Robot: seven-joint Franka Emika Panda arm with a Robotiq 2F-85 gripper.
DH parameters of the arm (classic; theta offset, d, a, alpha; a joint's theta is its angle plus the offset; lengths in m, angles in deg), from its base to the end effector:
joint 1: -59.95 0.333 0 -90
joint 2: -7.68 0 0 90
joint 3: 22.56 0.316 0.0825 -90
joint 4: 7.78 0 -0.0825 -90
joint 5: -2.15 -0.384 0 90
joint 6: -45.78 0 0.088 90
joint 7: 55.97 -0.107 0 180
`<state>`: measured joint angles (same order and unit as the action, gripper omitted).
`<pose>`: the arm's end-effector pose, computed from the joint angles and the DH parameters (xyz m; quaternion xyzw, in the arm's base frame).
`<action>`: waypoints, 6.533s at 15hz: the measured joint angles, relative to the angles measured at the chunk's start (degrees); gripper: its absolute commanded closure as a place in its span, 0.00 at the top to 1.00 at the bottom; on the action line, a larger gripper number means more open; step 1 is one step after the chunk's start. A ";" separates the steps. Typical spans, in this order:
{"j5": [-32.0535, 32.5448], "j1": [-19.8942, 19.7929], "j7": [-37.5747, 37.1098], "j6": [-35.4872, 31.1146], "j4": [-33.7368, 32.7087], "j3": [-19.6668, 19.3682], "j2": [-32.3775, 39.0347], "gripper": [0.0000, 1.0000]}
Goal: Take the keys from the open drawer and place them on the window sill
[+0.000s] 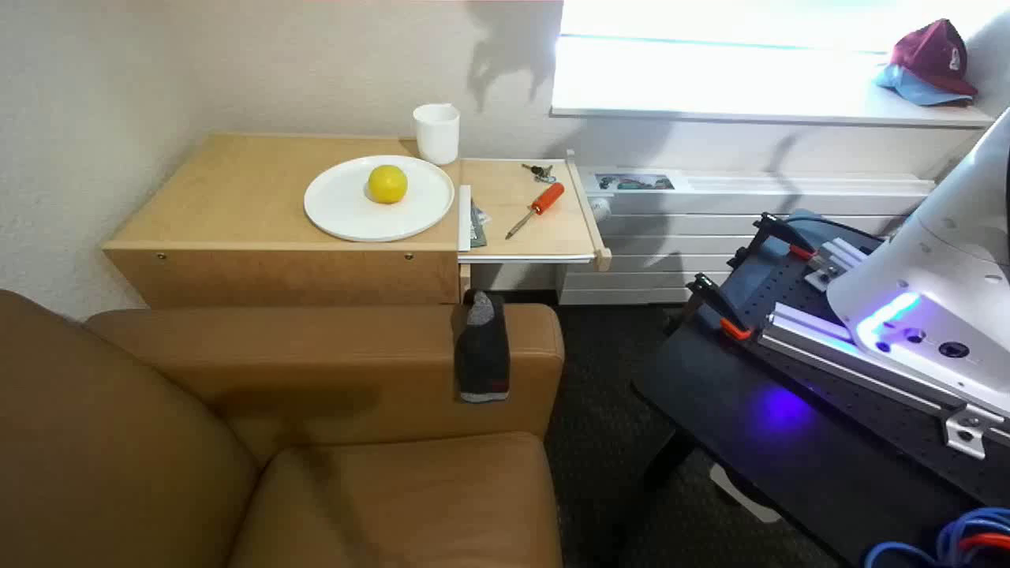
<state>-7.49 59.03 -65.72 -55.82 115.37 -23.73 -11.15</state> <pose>0.4519 -0.0027 0.5339 -0.9887 0.1208 0.0294 0.0834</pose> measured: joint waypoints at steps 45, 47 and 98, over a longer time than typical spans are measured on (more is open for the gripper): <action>7.73 7.38 -63.36 -36.73 -12.98 -4.01 52.77 1.00; 7.01 7.38 -64.65 -37.00 -15.51 -4.03 56.45 1.00; -15.73 -21.97 -48.32 -18.03 -25.86 -15.18 48.98 0.02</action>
<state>-23.22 37.06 -114.04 -73.86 89.50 -38.91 37.84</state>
